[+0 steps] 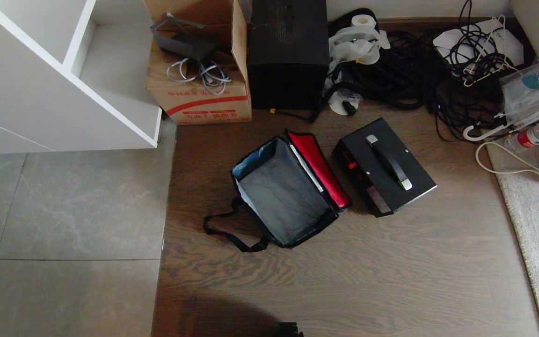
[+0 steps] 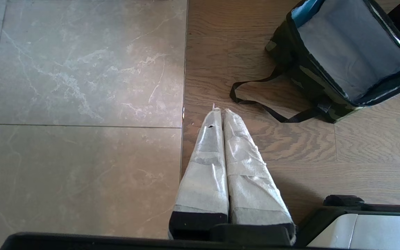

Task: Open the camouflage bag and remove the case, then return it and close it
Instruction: Grip the handle again

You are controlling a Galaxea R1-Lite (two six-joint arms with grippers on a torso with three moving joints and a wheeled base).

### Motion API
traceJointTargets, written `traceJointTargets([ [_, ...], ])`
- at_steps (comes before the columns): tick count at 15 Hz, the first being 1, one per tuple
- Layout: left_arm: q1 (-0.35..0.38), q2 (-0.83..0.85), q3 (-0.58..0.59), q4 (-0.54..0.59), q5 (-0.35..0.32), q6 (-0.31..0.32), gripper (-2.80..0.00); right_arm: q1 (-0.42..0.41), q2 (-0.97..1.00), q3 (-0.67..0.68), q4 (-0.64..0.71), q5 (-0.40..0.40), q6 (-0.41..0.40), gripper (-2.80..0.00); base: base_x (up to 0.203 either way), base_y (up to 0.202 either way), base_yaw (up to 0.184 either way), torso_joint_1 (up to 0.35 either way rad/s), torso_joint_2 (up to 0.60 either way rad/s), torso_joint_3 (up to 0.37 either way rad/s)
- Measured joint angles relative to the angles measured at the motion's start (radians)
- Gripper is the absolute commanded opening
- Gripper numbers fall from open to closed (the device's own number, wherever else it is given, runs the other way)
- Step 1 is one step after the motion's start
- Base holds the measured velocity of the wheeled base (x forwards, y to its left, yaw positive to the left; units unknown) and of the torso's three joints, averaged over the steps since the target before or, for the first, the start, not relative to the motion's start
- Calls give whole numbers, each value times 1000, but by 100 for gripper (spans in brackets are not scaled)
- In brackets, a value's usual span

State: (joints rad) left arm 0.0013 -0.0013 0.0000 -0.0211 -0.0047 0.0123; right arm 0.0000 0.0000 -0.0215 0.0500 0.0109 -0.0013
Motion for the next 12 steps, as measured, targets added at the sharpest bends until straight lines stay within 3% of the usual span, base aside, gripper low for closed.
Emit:
traceJointTargets([
  [12,0,0,0,0,0,0,-280,0,0,0,0,-1,0,-280,0,0,0,0,0,0],
])
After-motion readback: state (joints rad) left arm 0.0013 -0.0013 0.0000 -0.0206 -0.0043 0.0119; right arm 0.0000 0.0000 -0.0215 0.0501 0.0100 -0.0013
